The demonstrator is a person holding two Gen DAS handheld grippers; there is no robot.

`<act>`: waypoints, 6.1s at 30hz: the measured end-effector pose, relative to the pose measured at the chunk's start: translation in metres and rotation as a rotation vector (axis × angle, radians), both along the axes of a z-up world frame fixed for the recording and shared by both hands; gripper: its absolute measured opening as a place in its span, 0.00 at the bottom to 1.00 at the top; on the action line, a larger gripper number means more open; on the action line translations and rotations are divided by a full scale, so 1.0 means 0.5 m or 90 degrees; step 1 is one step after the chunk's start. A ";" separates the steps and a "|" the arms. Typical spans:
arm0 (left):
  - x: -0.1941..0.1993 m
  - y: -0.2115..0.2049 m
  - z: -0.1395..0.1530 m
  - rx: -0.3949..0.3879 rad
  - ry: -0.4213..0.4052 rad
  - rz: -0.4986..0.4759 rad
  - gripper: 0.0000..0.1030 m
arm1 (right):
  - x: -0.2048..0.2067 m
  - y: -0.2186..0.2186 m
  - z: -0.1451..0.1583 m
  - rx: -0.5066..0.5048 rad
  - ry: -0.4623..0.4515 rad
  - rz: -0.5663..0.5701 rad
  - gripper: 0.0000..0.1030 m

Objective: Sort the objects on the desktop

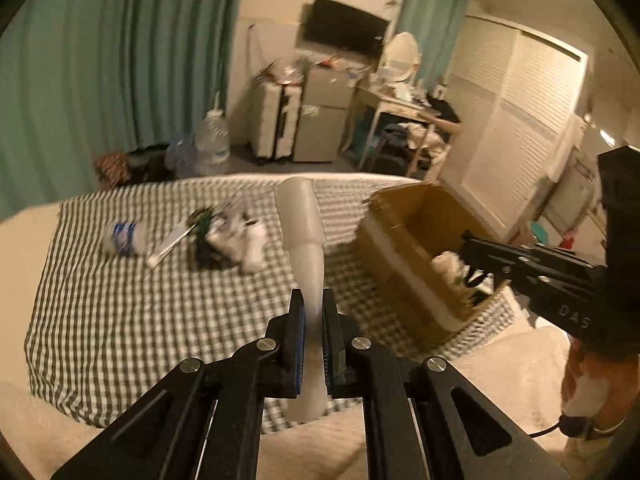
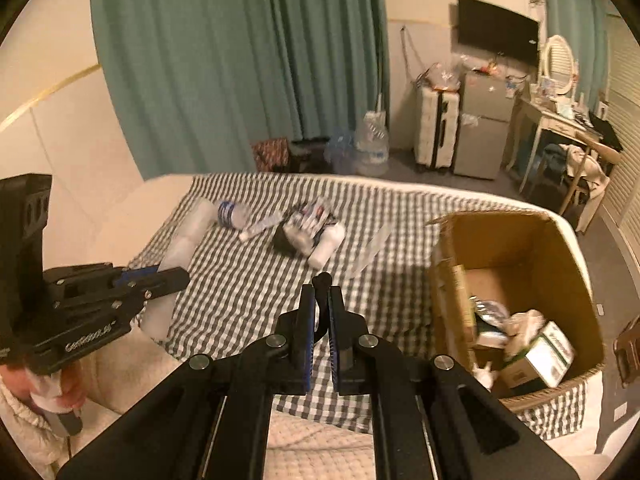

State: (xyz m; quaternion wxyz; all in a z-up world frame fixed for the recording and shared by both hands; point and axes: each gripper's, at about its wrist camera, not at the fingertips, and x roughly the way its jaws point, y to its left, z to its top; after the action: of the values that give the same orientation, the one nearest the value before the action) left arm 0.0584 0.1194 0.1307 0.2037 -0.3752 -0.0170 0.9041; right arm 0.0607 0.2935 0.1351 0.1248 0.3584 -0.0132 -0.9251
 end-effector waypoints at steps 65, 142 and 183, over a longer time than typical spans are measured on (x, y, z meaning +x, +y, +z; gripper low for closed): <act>0.034 -0.055 0.024 -0.200 0.163 0.245 1.00 | 0.066 -0.012 0.083 0.072 0.163 -0.092 0.90; -0.199 -0.250 -0.313 0.013 -0.174 0.203 0.22 | -0.262 -0.148 -0.327 -0.029 -0.138 -0.002 0.31; -0.166 -0.190 -0.426 -0.029 -0.189 0.217 0.22 | -0.228 -0.161 -0.554 0.111 -0.477 0.098 0.42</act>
State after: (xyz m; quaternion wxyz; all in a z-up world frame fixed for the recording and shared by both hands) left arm -0.0245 0.0245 -0.0822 0.0348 -0.5005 -0.0893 0.8604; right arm -0.0534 0.2131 -0.1422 0.1494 0.6803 0.0474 -0.7159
